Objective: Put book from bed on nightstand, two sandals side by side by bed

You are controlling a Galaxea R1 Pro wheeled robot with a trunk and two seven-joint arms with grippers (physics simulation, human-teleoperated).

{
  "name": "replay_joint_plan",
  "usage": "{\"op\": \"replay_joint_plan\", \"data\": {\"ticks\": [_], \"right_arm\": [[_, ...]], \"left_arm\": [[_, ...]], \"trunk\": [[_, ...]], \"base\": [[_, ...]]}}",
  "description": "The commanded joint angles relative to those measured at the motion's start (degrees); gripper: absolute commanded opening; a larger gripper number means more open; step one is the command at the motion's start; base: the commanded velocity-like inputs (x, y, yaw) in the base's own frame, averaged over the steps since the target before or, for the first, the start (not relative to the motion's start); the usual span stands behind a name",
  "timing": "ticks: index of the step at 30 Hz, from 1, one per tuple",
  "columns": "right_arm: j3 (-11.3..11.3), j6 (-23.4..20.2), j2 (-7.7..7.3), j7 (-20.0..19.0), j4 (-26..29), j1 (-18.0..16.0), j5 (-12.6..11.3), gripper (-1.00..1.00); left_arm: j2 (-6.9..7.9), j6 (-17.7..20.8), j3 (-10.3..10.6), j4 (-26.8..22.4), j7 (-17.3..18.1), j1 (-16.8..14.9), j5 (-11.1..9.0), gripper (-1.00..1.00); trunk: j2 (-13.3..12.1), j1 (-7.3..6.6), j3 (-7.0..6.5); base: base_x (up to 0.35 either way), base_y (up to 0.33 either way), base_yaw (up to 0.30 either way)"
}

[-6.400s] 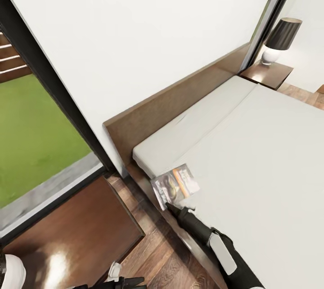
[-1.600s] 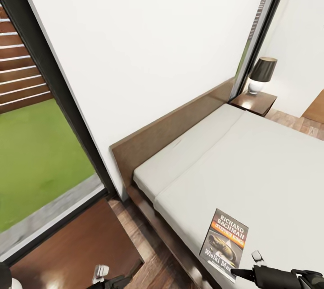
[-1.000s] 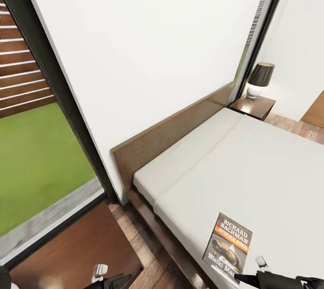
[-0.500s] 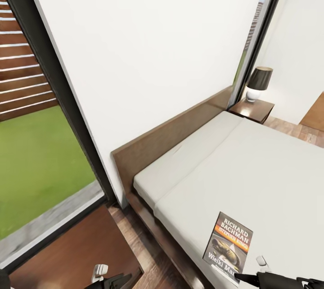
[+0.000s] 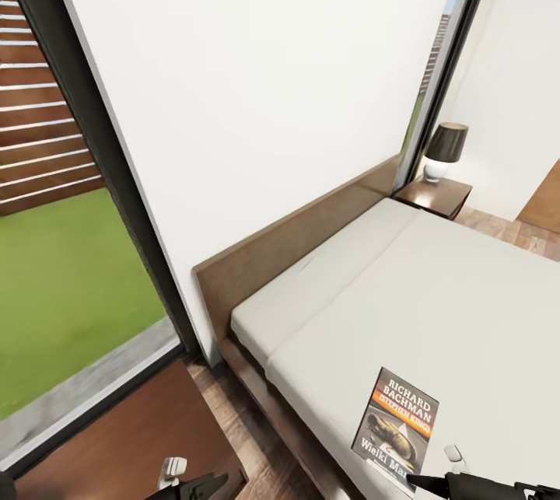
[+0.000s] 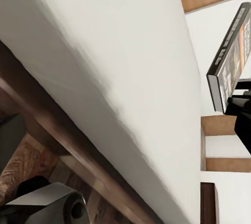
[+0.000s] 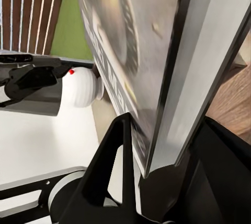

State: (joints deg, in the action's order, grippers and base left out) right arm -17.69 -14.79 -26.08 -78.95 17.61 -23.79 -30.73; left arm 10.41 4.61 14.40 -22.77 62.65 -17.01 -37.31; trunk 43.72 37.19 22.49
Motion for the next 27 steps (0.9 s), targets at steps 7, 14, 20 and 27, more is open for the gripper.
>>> {"op": "replay_joint_plan", "data": {"ticks": [7,14,20,27], "right_arm": [[-0.36,-0.60,-0.09,0.16,-0.01,-0.05,-0.56,-1.00],[-0.37,-0.59,-0.11,0.35,-0.03,-0.05,-0.56,-1.00],[-0.34,-0.59,-0.10,0.37,-0.03,-0.07,-0.56,-1.00],[-0.33,-0.59,-0.08,0.38,-0.03,-0.06,-0.56,-1.00]], "left_arm": [[-0.06,0.49,0.44,0.00,0.11,-0.04,-0.58,1.00],[-0.12,0.49,0.45,-0.01,0.11,-0.04,-0.56,1.00],[-0.12,0.49,0.45,-0.02,0.11,-0.04,-0.54,1.00],[-0.13,0.49,0.45,-0.03,0.11,-0.04,-0.57,1.00]], "trunk": [[0.05,0.01,-0.60],[0.05,0.01,-1.25],[0.05,0.01,-1.82],[0.05,0.01,-2.48]], "base": [[0.000,0.000,0.000],[0.000,0.000,0.000],[0.000,0.000,0.000],[0.000,0.000,0.000]]}}
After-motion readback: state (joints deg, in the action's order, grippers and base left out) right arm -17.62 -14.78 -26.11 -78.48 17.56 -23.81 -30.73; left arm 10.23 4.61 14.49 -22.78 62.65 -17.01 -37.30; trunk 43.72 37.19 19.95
